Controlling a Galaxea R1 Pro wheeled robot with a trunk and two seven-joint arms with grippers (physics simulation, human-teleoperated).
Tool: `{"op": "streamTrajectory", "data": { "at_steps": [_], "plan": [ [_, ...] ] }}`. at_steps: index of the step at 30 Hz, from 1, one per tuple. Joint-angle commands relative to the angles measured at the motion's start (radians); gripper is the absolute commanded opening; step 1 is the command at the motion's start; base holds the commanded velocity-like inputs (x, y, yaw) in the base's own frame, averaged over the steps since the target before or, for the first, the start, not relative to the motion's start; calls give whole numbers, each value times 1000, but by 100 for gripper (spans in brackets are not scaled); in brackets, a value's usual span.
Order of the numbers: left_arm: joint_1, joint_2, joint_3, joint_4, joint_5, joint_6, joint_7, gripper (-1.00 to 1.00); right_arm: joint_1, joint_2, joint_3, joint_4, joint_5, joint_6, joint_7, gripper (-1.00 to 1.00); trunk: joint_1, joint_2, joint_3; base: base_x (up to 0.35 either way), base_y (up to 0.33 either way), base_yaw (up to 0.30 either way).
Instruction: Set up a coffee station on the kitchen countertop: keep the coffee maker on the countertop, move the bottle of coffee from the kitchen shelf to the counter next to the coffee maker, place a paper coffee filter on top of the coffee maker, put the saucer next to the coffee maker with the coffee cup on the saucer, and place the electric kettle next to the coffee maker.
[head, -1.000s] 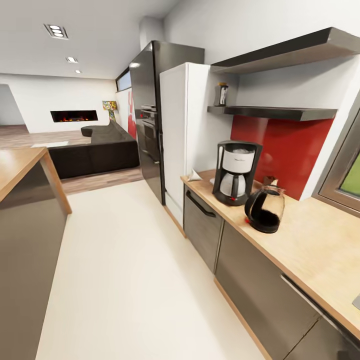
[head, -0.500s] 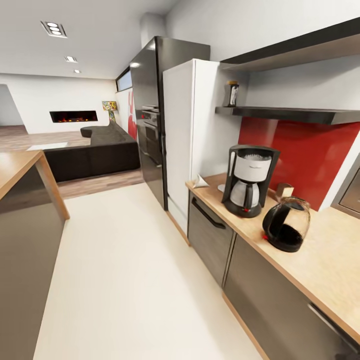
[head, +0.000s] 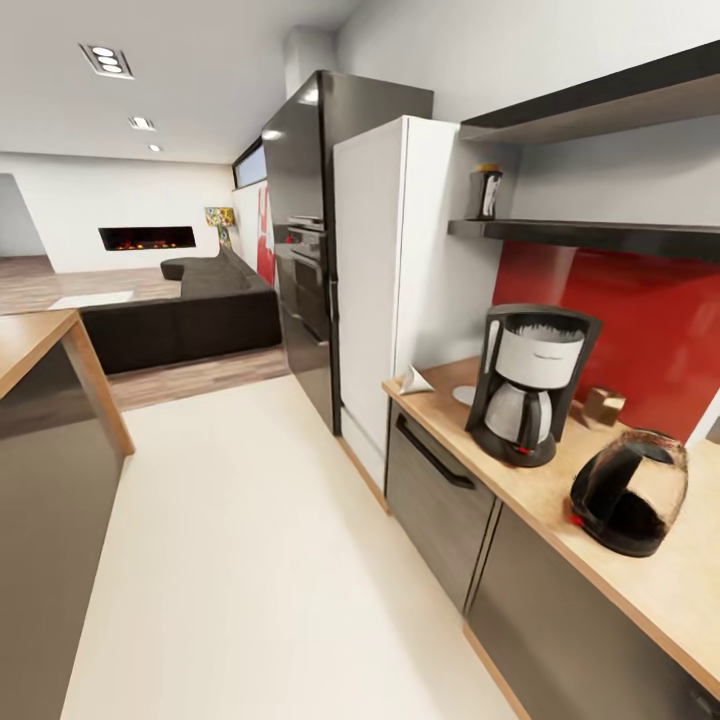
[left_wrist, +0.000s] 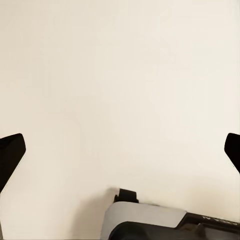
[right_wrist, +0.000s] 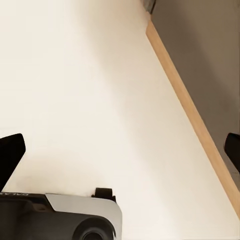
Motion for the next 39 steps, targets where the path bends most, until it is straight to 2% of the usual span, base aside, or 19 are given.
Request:
{"op": "streamTrajectory", "data": {
  "at_steps": [1,39],
  "plan": [
    [-1,0,1,1,0,-4,1,100,0,0,0,-1,4,-2,0,100,1,-2,-2,337,124,0],
    [-1,0,0,2,0,-2,1,100,0,0,1,1,6,-1,0,100,1,-2,-2,333,132,0]
  ]
}}
